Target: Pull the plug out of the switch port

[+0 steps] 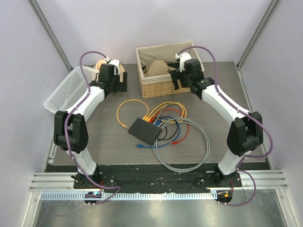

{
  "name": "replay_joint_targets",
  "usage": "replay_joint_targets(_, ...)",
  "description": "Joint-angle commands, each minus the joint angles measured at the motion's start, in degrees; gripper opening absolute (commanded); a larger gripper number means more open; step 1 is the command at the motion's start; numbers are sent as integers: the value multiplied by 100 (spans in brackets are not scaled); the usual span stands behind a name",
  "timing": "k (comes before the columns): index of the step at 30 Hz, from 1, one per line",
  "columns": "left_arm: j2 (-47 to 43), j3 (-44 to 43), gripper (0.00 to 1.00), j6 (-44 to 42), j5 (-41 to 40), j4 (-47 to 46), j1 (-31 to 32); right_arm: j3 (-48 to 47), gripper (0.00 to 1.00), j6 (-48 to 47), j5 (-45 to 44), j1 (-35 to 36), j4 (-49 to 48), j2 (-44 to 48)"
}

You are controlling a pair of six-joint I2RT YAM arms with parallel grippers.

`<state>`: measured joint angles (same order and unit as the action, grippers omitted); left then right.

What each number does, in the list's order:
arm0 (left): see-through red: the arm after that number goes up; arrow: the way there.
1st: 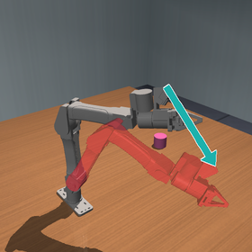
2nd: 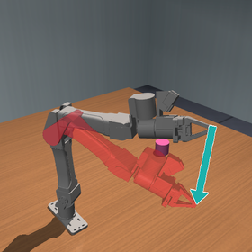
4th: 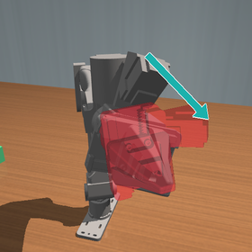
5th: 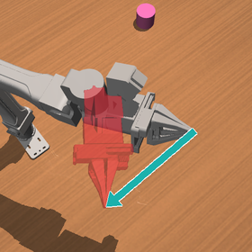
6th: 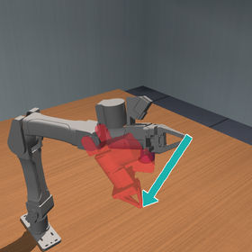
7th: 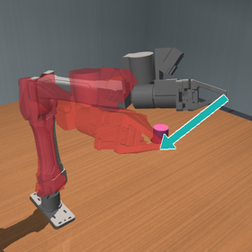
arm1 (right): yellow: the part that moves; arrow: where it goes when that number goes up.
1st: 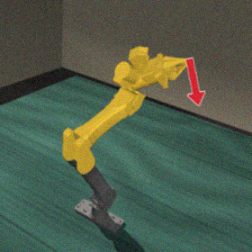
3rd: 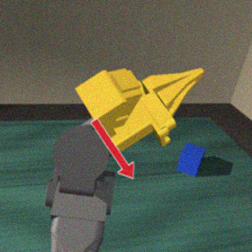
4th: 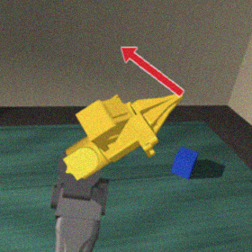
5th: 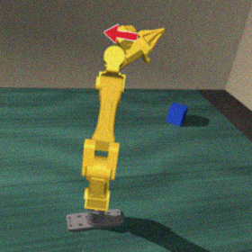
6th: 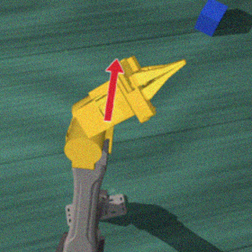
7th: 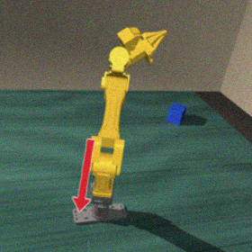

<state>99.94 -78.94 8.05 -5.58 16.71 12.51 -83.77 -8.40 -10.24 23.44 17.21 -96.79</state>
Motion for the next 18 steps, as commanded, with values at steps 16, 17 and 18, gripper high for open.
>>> replay_joint_targets(16,-589,456,95,442,2157,2091,-38,1417,94,-1822,2412,362,878,2288)
replay_joint_targets(17,-598,519,95,486,2367,2091,-38,1364,93,-1875,2482,537,1133,2218)
replay_joint_targets(18,-599,572,95,530,2508,2126,-38,1311,91,-1928,2518,608,1666,2061)
